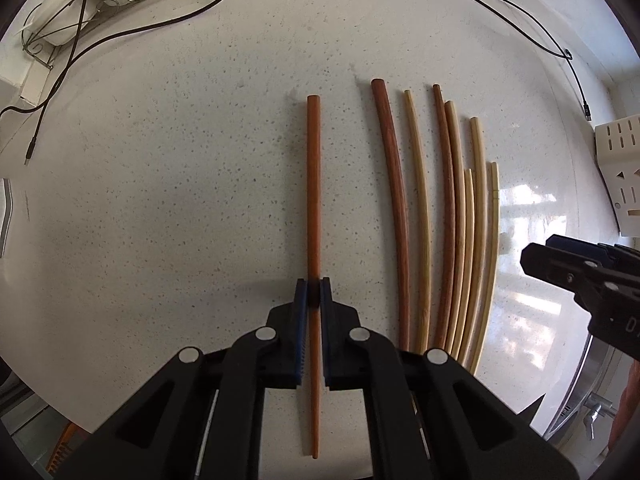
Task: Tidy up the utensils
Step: 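Close the right tool on a pale wooden chopstick while the left tool holds its brown chopstick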
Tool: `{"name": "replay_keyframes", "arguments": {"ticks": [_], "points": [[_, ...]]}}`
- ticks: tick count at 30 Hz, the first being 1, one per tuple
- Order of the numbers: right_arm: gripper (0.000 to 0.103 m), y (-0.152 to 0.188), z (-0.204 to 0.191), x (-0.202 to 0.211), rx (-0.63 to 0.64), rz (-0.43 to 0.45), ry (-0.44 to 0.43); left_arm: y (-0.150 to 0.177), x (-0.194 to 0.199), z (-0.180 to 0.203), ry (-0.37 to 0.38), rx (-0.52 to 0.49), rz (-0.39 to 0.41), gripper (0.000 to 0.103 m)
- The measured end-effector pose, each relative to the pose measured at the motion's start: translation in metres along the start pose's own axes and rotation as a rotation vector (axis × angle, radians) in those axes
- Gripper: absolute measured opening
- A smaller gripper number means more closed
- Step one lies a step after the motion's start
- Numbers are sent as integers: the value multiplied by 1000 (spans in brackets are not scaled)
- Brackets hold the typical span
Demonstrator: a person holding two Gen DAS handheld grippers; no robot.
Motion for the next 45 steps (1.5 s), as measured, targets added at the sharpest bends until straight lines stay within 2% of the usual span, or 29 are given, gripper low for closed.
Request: {"name": "replay_keyframes", "arguments": {"ticks": [4, 7, 13, 17, 27, 31, 45], "points": [[34, -6, -8, -10, -25, -37, 13, 6, -4, 3, 3, 11, 4, 6], [22, -8, -12, -16, -54, -47, 8, 8, -4, 4, 0, 7, 10, 6], [20, -10, -23, -23, -72, -54, 27, 10, -3, 4, 0, 11, 16, 6], [13, -14, -32, -25, -70, -51, 45, 10, -1, 4, 1, 12, 19, 6], [12, -27, -45, -31, -70, -67, 62, 10, -2, 3, 2, 14, 22, 6], [6, -28, -46, -29, -75, -69, 90, 11, -1, 4, -5, 13, 24, 6], [4, -29, -35, -29, -50, -67, 51, 12, -1, 8, -44, -10, 18, 6]]}}
Point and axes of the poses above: each gripper's, at about its wrist camera, not at the fingertips, and x roughly against the way its jaws point, z to its right, y to its underside, the point moved 2 cm from there along -x, roughly the way its jaws point, and after that the axes turned 14 degrees about -z, right-handed, at the moved point
